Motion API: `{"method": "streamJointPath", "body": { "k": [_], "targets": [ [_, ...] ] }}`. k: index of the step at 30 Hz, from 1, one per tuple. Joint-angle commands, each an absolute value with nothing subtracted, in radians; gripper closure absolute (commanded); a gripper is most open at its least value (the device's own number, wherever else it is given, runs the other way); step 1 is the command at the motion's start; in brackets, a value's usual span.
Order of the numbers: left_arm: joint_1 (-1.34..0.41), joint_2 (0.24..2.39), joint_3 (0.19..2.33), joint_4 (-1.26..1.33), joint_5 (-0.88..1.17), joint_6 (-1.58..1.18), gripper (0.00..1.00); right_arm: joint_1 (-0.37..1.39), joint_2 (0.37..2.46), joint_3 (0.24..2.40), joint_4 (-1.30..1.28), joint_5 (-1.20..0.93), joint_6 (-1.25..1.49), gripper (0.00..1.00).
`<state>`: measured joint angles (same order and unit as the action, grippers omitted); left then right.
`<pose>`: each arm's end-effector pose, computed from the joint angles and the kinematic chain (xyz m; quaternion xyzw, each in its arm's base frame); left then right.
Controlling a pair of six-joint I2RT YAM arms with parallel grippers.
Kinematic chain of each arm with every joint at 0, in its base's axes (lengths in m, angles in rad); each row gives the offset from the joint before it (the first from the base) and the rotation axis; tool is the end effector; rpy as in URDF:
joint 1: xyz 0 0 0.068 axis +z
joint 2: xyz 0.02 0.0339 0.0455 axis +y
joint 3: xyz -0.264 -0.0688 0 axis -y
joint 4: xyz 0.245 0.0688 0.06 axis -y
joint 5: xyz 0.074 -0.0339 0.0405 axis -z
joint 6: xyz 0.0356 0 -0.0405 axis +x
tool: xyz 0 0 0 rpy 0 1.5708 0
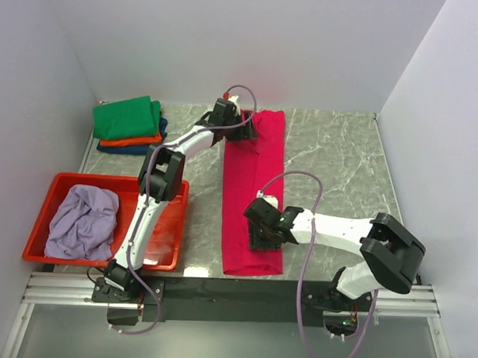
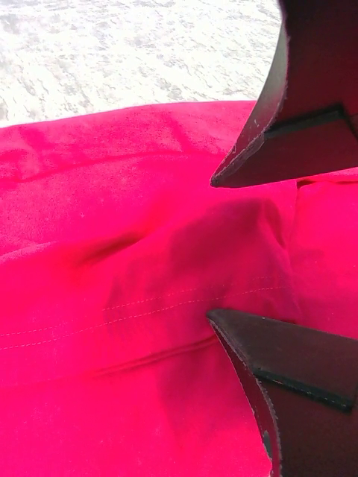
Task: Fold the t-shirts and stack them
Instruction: Fold the tshirt
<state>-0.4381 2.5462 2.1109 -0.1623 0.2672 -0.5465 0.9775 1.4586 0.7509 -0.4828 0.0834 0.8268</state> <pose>0.5172 -0.2527 0.1517 0.0147 0.8781 -0.3228 0.3528 0.1457 0.2108 0.1605 -0.0660 0.9789 0.1228 0.1492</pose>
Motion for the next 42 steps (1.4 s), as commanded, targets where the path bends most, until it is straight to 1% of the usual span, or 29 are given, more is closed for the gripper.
{"method": "streamJointPath", "body": {
  "k": [1,4,6,9,10,12,13,15,16,17,18,20,21,23,24,30,35,38,42],
  "targets": [
    [-0.445,2.600,2.123,-0.206,0.267,-0.558,0.27,0.985,1.482,0.762,-0.495,0.092,0.845,0.44],
    [-0.448,2.550,2.100,-0.158,0.265,-0.554,0.27,0.988,1.448,0.773,-0.522,0.141,0.853,0.44],
    [-0.454,2.501,2.080,-0.123,0.243,-0.537,0.26,0.986,1.383,0.776,-0.544,0.181,0.857,0.43],
    [-0.469,2.363,2.016,-0.063,0.195,-0.520,0.22,0.989,1.278,0.788,-0.607,0.241,0.864,0.42],
    [-0.479,2.273,1.953,-0.043,0.181,-0.519,0.21,0.989,1.254,0.793,-0.621,0.248,0.862,0.41],
    [-0.486,2.171,1.869,0.032,0.140,-0.522,0.21,0.989,1.200,0.790,-0.664,0.261,0.865,0.41],
    [-0.498,2.067,1.771,0.049,0.120,-0.523,0.20,0.992,1.187,0.778,-0.672,0.262,0.867,0.40],
    [-0.511,1.970,1.679,0.049,0.065,-0.531,0.19,0.994,1.157,0.756,-0.684,0.262,0.883,0.40],
    [-0.521,1.883,1.575,0.043,0.048,-0.541,0.19,0.996,1.149,0.730,-0.681,0.256,0.890,0.40],
    [-0.528,1.841,1.515,0.044,0.041,-0.554,0.19,1.003,1.134,0.713,-0.675,0.253,0.908,0.40],
    [-0.534,1.803,1.391,0.049,0.037,-0.570,0.19,1.006,1.123,0.697,-0.669,0.249,0.917,0.40],
    [-0.561,1.697,1.271,0.029,0.006,-0.598,0.19,1.020,1.097,0.649,-0.655,0.230,0.939,0.40],
    [-0.572,1.662,1.149,0.026,0.005,-0.630,0.19,1.022,1.088,0.637,-0.655,0.229,0.946,0.40],
    [-0.613,1.567,1.030,0.040,-0.043,-0.667,0.19,1.028,1.063,0.608,-0.670,0.230,0.959,0.40],
    [-0.629,1.515,0.931,0.047,-0.057,-0.692,0.19,1.031,1.055,0.595,-0.672,0.229,0.960,0.40],
    [-0.770,1.382,0.706,-0.035,-0.123,-0.785,0.19,1.042,1.022,0.557,-0.658,0.226,0.980,0.39],
    [-0.822,1.246,0.543,-0.061,-0.129,-0.905,0.19,1.048,1.043,0.523,-0.606,0.199,1.003,0.39],
    [-0.853,1.123,0.483,-0.083,-0.130,-0.954,0.19,1.060,1.054,0.508,-0.606,0.196,1.015,0.39],
    [-0.905,1.046,0.442,-0.145,-0.146,-1.006,0.19,1.069,1.051,0.489,-0.612,0.187,1.032,0.39]
  ]
}}
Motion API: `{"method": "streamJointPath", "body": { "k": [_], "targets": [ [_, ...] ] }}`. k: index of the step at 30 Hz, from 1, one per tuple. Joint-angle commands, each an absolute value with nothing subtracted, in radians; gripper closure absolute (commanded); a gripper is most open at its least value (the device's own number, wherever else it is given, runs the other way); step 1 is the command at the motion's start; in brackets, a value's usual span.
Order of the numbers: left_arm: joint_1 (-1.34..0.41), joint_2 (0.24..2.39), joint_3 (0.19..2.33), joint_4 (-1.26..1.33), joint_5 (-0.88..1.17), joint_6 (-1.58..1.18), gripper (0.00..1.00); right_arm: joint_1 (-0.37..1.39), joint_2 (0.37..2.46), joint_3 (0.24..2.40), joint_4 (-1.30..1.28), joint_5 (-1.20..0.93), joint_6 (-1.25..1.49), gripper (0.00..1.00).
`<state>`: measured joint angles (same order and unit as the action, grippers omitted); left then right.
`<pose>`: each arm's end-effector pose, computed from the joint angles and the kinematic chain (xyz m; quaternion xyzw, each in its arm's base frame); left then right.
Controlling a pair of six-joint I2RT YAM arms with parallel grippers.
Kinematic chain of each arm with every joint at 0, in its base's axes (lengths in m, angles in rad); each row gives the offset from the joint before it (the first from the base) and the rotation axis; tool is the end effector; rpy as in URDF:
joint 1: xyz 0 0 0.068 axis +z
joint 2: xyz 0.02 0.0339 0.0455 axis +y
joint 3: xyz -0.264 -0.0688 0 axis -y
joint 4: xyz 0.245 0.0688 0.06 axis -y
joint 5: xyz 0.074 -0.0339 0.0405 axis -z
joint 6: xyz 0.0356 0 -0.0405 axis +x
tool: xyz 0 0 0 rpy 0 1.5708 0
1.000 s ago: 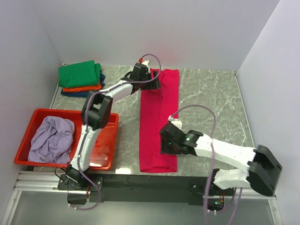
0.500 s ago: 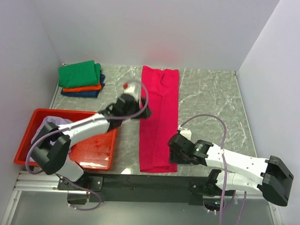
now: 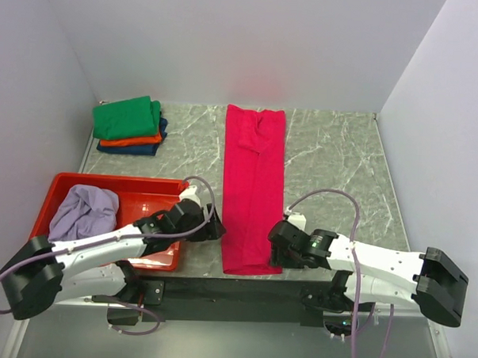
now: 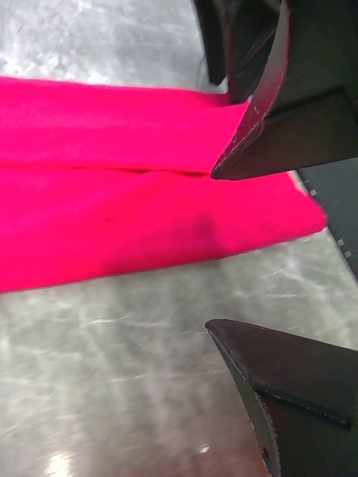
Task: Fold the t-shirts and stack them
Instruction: Fold the tshirt
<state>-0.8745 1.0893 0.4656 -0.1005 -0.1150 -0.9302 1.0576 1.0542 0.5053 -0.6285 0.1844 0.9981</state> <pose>0.1401 -0.1612 0.1806 -0.0489 0.9092 -0.2894 0.2953 0.0900 0.1464 0.1657 -0.0111 0.9767 0.1200 0.1779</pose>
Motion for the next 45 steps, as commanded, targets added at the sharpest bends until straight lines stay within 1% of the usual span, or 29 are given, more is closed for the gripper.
{"method": "streamJointPath", "body": {
  "k": [1,10,13,17,20,24,29,33,38,40,41,42,45],
  "targets": [
    [-0.916,1.037,0.436,-0.156,-0.153,-1.026,0.19,1.077,1.045,0.482,-0.611,0.186,1.043,0.39],
    [-1.049,0.994,0.388,-0.224,-0.210,-1.143,0.19,1.135,1.055,0.430,-0.577,0.164,1.115,0.39],
    [-1.083,1.000,0.382,-0.213,-0.216,-1.176,0.20,1.146,1.074,0.431,-0.575,0.166,1.123,0.42],
    [-1.140,1.052,0.403,-0.224,-0.228,-1.215,0.22,1.160,1.080,0.431,-0.594,0.175,1.140,0.50],
    [-1.184,1.106,0.422,-0.233,-0.239,-1.238,0.24,1.160,1.068,0.425,-0.595,0.179,1.147,0.53],
    [-1.235,1.150,0.451,-0.265,-0.268,-1.266,0.29,1.161,1.043,0.419,-0.600,0.184,1.155,0.53],
    [-1.267,1.184,0.479,-0.256,-0.262,-1.282,0.31,1.161,1.031,0.410,-0.609,0.193,1.163,0.53],
    [-1.301,1.226,0.515,-0.325,-0.290,-1.298,0.39,1.161,1.019,0.408,-0.615,0.199,1.169,0.53],
    [-1.331,1.262,0.537,-0.311,-0.295,-1.305,0.45,1.164,1.005,0.397,-0.612,0.199,1.172,0.53],
    [-1.333,1.287,0.545,-0.325,-0.301,-1.310,0.50,1.164,1.002,0.391,-0.607,0.198,1.175,0.53],
    [-1.338,1.295,0.548,-0.340,-0.304,-1.310,0.56,1.163,0.997,0.388,-0.604,0.195,1.175,0.53],
    [-1.341,1.296,0.551,-0.342,-0.307,-1.310,0.58,1.164,0.996,0.385,-0.600,0.195,1.175,0.53],
    [-1.345,1.296,0.549,-0.313,-0.313,-1.302,0.65,1.166,0.999,0.382,-0.595,0.190,1.175,0.58]
  ]
}}
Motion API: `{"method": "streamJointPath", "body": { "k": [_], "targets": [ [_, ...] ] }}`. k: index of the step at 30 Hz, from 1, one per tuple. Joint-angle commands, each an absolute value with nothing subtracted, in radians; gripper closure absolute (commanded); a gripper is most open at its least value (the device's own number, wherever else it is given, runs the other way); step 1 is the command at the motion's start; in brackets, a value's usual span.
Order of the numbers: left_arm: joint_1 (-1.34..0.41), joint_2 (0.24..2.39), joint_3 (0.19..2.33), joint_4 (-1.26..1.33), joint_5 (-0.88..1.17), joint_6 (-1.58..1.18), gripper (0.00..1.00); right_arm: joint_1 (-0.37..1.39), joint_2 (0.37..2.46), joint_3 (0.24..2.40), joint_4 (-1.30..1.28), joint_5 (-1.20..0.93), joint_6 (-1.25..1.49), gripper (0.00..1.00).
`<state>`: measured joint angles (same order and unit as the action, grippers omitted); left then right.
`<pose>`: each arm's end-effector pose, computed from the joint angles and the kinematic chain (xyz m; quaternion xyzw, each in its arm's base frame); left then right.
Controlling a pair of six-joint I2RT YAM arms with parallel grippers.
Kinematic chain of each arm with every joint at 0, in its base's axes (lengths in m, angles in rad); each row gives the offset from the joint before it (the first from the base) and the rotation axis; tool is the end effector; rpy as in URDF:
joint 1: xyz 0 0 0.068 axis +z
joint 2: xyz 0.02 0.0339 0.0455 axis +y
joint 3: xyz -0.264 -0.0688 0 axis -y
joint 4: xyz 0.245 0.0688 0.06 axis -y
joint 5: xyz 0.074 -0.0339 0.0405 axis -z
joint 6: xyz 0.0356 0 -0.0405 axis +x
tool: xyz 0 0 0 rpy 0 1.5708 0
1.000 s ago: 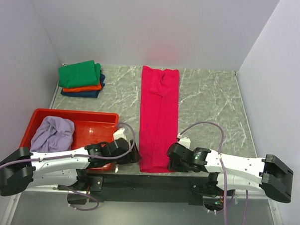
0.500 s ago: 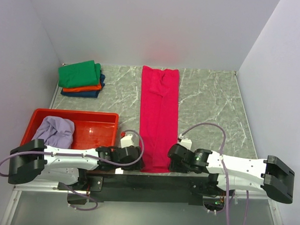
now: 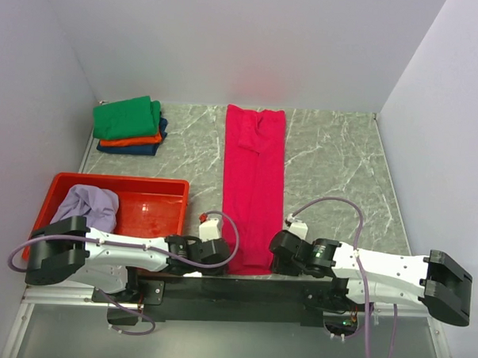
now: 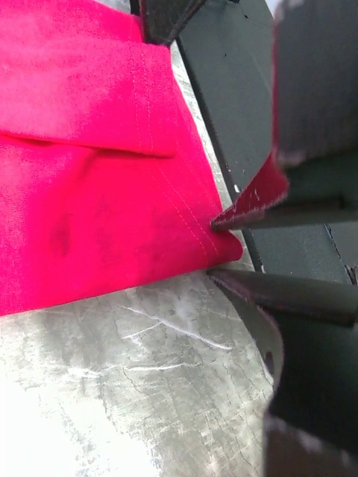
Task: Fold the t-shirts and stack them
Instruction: Fold the tshirt
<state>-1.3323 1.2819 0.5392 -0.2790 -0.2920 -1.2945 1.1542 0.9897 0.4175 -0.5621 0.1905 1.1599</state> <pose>0.0625 -0.2135 0.1529 -0.0214 0.9529 -0.2237 0.2037 0.0707 0.1432 0.1532 0.0234 0.9718 0.1600 0.1717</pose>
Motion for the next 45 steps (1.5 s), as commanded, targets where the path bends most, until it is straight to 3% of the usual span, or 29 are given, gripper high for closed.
{"method": "streamJointPath", "body": {
  "k": [1,7,8,14,27,38,45],
  "targets": [
    [-1.345,1.295,0.545,-0.299,-0.311,-1.299,0.67,1.164,1.002,0.382,-0.594,0.190,1.175,0.63],
    [-1.348,1.327,0.541,-0.247,-0.301,-1.282,0.91,1.172,1.022,0.388,-0.580,0.186,1.175,0.77],
    [-1.348,1.331,0.541,-0.247,-0.299,-1.282,1.00,1.173,1.023,0.388,-0.581,0.186,1.177,0.79],
    [-1.347,1.330,0.526,-0.232,-0.295,-1.287,1.00,1.175,1.020,0.387,-0.597,0.192,1.181,1.00],
    [-1.260,1.149,0.529,-0.172,-0.305,-1.220,1.00,1.160,0.991,0.578,-0.732,0.328,1.100,1.00],
    [-0.987,1.244,0.624,-0.040,-0.239,-0.956,1.00,0.847,1.192,0.785,-0.623,0.351,0.754,1.00],
    [-0.802,1.429,0.771,0.031,-0.163,-0.790,1.00,0.687,1.397,0.934,-0.532,0.344,0.615,1.00]
  ]
}}
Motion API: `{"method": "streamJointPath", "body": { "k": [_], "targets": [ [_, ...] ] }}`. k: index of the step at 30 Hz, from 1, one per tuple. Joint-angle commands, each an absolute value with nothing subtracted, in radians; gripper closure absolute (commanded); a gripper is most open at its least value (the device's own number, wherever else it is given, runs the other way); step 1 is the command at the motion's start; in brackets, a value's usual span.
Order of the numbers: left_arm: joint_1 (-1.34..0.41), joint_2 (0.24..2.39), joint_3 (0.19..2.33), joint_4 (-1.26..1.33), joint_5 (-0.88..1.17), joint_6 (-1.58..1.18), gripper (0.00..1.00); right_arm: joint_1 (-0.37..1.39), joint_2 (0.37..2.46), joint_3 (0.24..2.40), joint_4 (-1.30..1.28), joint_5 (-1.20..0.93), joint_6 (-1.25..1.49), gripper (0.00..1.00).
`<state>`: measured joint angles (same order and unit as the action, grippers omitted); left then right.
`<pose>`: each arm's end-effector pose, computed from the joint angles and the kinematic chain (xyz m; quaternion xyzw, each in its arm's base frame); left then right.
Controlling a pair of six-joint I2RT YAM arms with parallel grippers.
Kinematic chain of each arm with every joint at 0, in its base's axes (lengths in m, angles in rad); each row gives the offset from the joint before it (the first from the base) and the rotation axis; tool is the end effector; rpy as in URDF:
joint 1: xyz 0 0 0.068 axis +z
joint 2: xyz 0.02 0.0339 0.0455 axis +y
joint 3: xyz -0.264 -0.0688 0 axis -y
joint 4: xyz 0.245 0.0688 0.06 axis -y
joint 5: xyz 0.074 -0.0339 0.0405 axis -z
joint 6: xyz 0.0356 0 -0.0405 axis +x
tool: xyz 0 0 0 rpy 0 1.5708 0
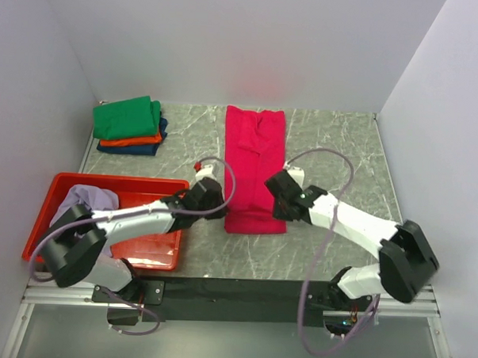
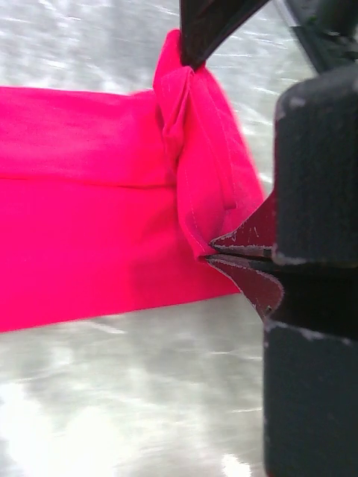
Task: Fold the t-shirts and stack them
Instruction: Fold the tshirt
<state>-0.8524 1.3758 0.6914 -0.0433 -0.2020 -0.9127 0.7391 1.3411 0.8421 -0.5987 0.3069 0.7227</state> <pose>0.1883 -0.2045 0.1917 -0.0686 0.9062 -0.2560 0.3296 0.1942 0.1624 0.2099 0.0279 0.9610 0.0440 0.2716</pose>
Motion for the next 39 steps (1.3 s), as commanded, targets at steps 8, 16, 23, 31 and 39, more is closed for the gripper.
{"method": "streamJointPath", "body": {
  "k": [8,16,23,31,39],
  "targets": [
    [-0.624,1.614,0.946,0.084,-0.043,-0.683,1.00,0.568,1.629,1.179,-0.529,0.333,0.511,1.00],
    [-0.548,1.827,1.176,0.046,0.023,-0.618,1.00,0.474,1.879,1.434,-0.577,0.305,0.436,1.00],
    [-0.494,1.966,1.351,0.008,0.067,-0.592,1.00,0.423,1.989,1.580,-0.601,0.301,0.396,1.00],
    [-0.456,2.025,1.417,-0.023,0.066,-0.595,1.00,0.408,2.106,1.696,-0.634,0.295,0.368,1.00],
    [-0.440,2.074,1.460,-0.046,0.078,-0.598,1.00,0.394,2.174,1.778,-0.661,0.296,0.356,1.00]
  ]
}}
